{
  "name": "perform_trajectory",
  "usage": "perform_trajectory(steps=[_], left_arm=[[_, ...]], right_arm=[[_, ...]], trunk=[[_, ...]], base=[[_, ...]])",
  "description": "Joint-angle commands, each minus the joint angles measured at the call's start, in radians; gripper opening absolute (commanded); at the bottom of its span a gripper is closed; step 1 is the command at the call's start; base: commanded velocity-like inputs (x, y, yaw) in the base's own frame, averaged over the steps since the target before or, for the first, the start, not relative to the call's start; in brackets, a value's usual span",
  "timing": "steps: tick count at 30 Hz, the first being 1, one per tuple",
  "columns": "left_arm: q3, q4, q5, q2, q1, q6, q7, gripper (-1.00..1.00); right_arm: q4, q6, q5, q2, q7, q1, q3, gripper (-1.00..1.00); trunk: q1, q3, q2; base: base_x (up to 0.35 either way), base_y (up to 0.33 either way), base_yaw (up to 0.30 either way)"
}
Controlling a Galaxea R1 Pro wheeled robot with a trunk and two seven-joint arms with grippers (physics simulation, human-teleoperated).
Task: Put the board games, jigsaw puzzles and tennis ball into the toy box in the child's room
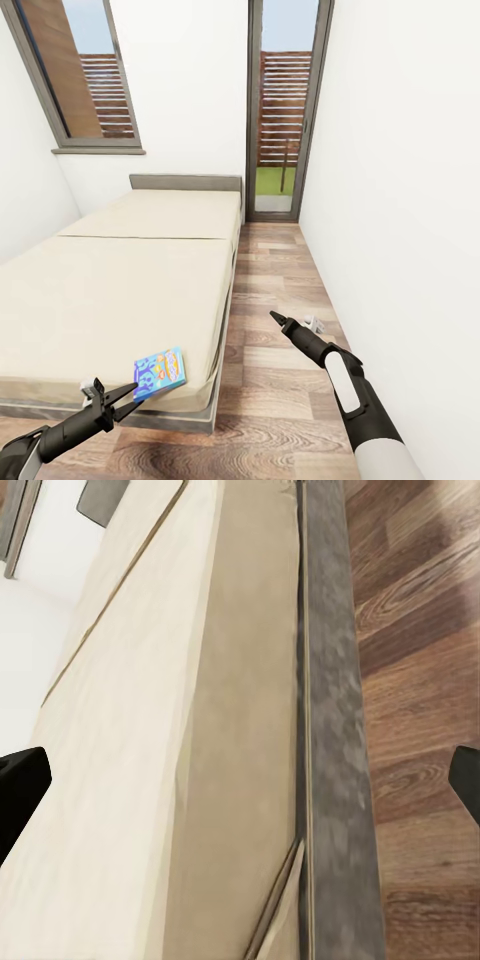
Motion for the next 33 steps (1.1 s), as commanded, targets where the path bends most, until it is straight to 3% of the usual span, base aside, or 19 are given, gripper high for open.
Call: perform_trajectory(steps=[1,33], left_arm=[[0.001,0.000,-0.001,0.000,0.000,0.011,-0.004,1.00],[0.001,0.000,-0.001,0.001,0.000,0.013,-0.004,1.00]], right_arm=[[-0.001,0.008,-0.003,0.001,0.003,-0.001,-0.004,1.00],[-0.001,0.008,-0.003,0.001,0.005,-0.001,-0.004,1.00]], trunk=[[0.000,-0.001,0.000],[0.000,-0.001,0.000]], base=[[0.031,0.000,0.000],[0.003,0.000,0.000]])
